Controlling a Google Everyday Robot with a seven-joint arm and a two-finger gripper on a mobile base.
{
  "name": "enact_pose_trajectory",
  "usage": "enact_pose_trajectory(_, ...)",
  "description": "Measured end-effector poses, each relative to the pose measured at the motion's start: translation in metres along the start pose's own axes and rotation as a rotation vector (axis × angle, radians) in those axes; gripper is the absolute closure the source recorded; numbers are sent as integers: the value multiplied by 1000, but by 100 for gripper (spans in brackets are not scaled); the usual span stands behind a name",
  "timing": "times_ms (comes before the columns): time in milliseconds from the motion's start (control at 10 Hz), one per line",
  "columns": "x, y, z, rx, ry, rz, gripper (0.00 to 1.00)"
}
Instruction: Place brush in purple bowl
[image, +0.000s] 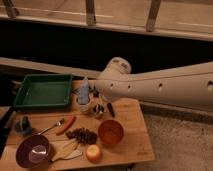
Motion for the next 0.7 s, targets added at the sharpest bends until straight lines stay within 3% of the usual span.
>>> enact_pose_trajectory(400, 1, 0, 0, 10, 6, -2, 39)
enact_pose_trajectory(600, 0, -4, 16, 14, 35, 18, 39)
enact_pose_trajectory(700, -2, -6, 33, 13, 53, 26, 39)
